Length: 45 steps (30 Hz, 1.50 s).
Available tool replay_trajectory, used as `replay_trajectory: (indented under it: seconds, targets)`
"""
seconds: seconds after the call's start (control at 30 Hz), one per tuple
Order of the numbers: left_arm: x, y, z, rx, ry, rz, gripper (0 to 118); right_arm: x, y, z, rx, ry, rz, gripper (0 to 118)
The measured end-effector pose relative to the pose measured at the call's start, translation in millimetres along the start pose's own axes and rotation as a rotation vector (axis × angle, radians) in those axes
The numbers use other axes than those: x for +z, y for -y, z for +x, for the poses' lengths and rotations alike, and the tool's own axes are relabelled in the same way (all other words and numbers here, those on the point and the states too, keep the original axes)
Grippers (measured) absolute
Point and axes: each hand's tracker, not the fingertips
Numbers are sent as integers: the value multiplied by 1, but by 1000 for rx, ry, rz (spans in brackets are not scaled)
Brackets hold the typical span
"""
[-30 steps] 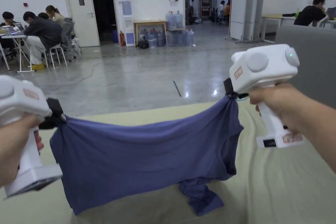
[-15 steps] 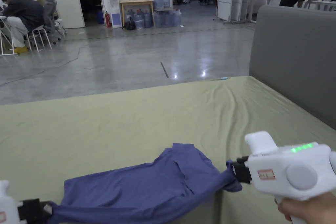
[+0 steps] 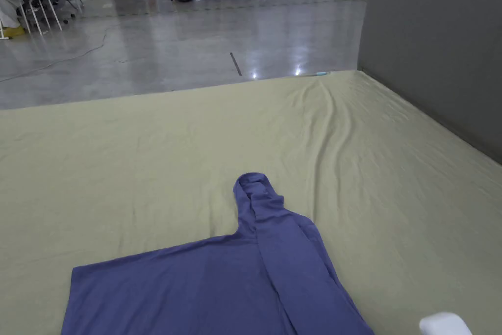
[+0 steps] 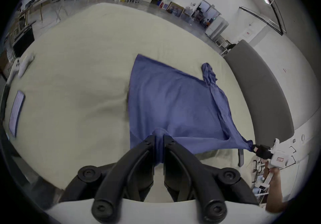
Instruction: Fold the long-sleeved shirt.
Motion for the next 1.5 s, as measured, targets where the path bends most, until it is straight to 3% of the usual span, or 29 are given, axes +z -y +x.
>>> replay_trajectory:
  seconds: [0.07, 0.17, 0.4, 0.83, 0.87, 0.93, 0.97, 1.0, 1.03, 1.13, 1.27, 1.3, 1.33, 1.37, 1.4, 1.5]
  targets:
    - [3, 15, -5, 4, -1, -22, 7, 0, 17, -2, -12, -10, -66, 4]
    - [4, 31, -15, 17, -40, -64, 7, -7, 37, -6, 42, 30, -138, 4]
    - [-34, 42, -31, 56, -108, -176, 7, -46, 42, 1, -20, 45, -325, 4]
    - [-78, 57, -63, 134, -187, -302, 9, -90, 39, 5, -21, 52, -455, 7]
    - [-79, 54, -62, 143, -187, -307, 32, -91, 37, 5, -17, 50, -460, 26]
    - [-70, 45, -58, 189, -161, -277, 69, -77, 28, 3, 46, 7, -426, 48]
    - [-58, 42, -49, 172, -122, -214, 88, -61, 21, 2, 35, 33, -318, 65]
    - [-45, 38, -39, 121, -24, -121, 118, -47, 13, 1, 18, 54, -272, 110]
    - [-39, 33, -34, 127, -18, -86, 118, -31, 5, -2, -10, 57, -159, 118]
    - [-5, 24, 19, 118, 61, 17, 118, 8, -7, -13, 15, 39, -90, 118]
    - [-19, 14, 36, 98, 73, 15, 118, -8, -37, -32, 24, 67, -33, 117]
    - [-24, 18, 44, 60, 49, 45, 109, -15, -40, -38, 19, 69, -16, 105]
    - [-29, 21, 52, 33, 22, 56, 57, -23, -43, -41, 7, 59, 2, 49]
    - [-39, 21, 59, 3, -32, 32, 0, -35, -45, -48, -1, 51, -5, 2]
    - [-47, 25, 65, -1, -62, 16, 0, -44, -47, -52, -27, 58, -22, 2]
    - [-69, 21, 61, 0, 40, -23, 0, -67, -59, -59, -61, -77, -51, 2]
